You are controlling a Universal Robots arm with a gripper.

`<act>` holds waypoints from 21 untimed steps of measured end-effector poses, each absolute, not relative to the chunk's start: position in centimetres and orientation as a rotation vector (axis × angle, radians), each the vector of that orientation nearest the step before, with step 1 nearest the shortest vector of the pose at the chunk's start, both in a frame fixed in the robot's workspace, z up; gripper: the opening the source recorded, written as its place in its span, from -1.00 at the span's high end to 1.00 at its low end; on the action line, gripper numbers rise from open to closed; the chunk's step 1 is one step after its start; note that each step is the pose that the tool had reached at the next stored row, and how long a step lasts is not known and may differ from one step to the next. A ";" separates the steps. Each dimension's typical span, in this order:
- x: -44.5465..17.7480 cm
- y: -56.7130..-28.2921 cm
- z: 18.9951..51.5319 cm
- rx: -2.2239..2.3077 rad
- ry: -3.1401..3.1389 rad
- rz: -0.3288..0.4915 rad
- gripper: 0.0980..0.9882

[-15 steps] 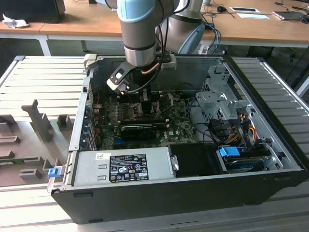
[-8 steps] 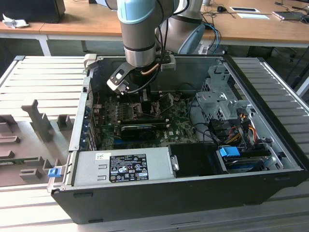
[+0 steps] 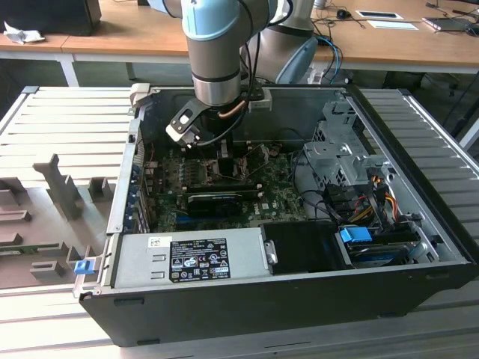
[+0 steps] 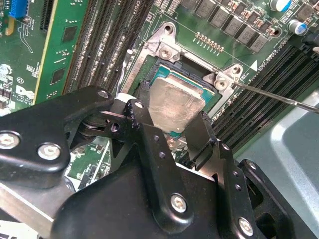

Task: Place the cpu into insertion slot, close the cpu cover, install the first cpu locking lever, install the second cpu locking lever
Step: 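Place the cpu into insertion slot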

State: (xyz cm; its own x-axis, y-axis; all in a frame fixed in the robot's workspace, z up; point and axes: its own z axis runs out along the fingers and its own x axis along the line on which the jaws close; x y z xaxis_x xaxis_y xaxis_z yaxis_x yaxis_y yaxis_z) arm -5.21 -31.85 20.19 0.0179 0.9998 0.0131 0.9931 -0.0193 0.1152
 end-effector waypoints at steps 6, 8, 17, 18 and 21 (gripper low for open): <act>-5.2 -31.8 20.2 2.188 2.147 0.139 0.03; -5.2 -31.8 20.2 2.188 2.147 0.139 0.00; -5.2 -31.6 20.1 2.192 2.151 0.149 -0.15; -5.2 -31.6 20.0 2.194 2.152 0.152 -0.15; -5.2 -31.6 20.0 2.193 2.151 0.150 -0.15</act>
